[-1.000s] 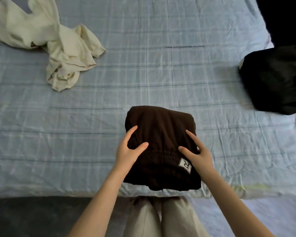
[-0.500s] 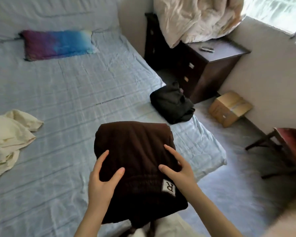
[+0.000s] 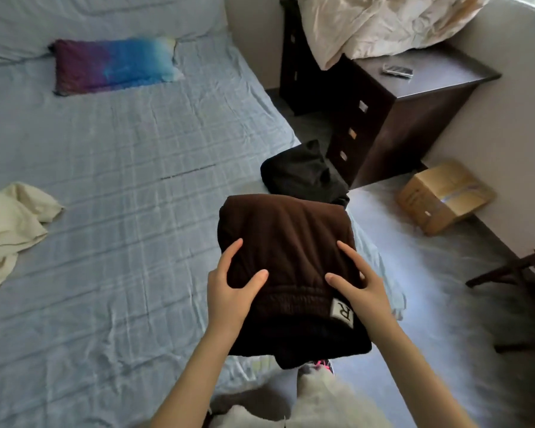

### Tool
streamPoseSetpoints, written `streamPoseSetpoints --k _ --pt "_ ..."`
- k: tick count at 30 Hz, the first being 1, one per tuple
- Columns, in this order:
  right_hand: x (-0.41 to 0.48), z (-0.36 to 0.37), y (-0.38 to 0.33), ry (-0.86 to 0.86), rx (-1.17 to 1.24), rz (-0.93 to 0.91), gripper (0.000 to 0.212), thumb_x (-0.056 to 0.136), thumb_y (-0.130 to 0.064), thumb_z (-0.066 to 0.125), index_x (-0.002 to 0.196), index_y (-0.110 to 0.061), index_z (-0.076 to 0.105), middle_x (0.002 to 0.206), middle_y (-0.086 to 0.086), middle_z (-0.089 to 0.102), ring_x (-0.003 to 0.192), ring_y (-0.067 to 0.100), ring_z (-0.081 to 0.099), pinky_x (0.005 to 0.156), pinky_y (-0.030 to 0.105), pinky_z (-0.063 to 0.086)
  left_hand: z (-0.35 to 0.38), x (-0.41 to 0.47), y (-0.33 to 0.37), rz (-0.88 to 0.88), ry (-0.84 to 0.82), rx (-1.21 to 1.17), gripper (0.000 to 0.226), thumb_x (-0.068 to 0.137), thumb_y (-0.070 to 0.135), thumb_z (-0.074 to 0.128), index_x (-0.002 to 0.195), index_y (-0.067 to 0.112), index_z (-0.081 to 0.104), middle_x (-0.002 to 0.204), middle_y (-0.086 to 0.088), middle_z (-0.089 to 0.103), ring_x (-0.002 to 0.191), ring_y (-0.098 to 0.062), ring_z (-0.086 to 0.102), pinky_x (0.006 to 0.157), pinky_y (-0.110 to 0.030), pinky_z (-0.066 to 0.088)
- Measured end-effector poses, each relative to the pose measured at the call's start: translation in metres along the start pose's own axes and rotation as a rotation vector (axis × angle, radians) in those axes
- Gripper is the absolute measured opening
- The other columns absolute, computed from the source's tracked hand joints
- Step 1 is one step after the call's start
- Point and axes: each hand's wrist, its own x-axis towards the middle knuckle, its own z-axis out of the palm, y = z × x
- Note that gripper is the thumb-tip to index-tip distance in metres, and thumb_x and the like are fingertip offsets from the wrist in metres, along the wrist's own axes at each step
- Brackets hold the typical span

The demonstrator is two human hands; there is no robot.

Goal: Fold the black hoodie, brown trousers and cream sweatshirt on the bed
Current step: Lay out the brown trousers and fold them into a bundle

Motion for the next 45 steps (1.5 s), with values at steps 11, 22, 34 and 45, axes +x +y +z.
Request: streamPoseSetpoints --k 11,22,34,45 --pt "0.15 -0.175 0.042 -0.16 -0.137 0.05 0.062 0.082 -0.021 0.082 0.125 -0.06 0.059 0.131 -0.025 0.06 0.114 -0.003 0.061 0.095 0.023 0.054 0.204 0.037 0.007 -0.162 -0.003 0.014 0.064 0.082 0.04 0.076 0.132 0.06 0.043 0.129 0.03 0.048 0.116 0.018 0.046 0.089 -0.004 0.037" --pt "0.293 -0.189 0.195 -0.302 -0.201 0.122 0.063 0.08 -0.017 0.083 0.127 -0.054 0.061 0.121 -0.037 0.062 0.111 -0.01 0.061 0.089 0.012 0.053 0.306 0.109 -0.138 -0.322 0.0 -0.032 0.072 0.083 0.015 0.076 0.137 0.049 0.043 0.138 0.017 0.053 0.115 0.017 0.05 0.088 0.003 0.037" --pt "0.308 -0.157 0.205 -0.206 -1.019 -0.258 0.064 0.096 -0.039 0.058 0.155 -0.033 0.036 0.162 0.022 0.022 0.149 0.046 0.017 0.119 0.058 0.021 0.339 0.146 -0.127 0.12 0.118 1.098 0.085 0.08 0.047 0.064 0.154 0.026 0.028 0.157 -0.019 0.024 0.142 -0.038 0.028 0.114 -0.054 0.027" --pt "0.326 -0.114 0.285 -0.286 -1.088 -0.404 0.063 0.102 -0.044 0.035 0.161 -0.034 0.014 0.169 -0.004 0.01 0.157 0.02 0.0 0.126 0.048 0.003 0.368 0.187 -0.228 0.328 -0.145 1.232 0.065 0.1 0.045 0.027 0.158 0.018 0.015 0.165 -0.011 0.008 0.153 -0.027 0.003 0.122 -0.053 0.005"
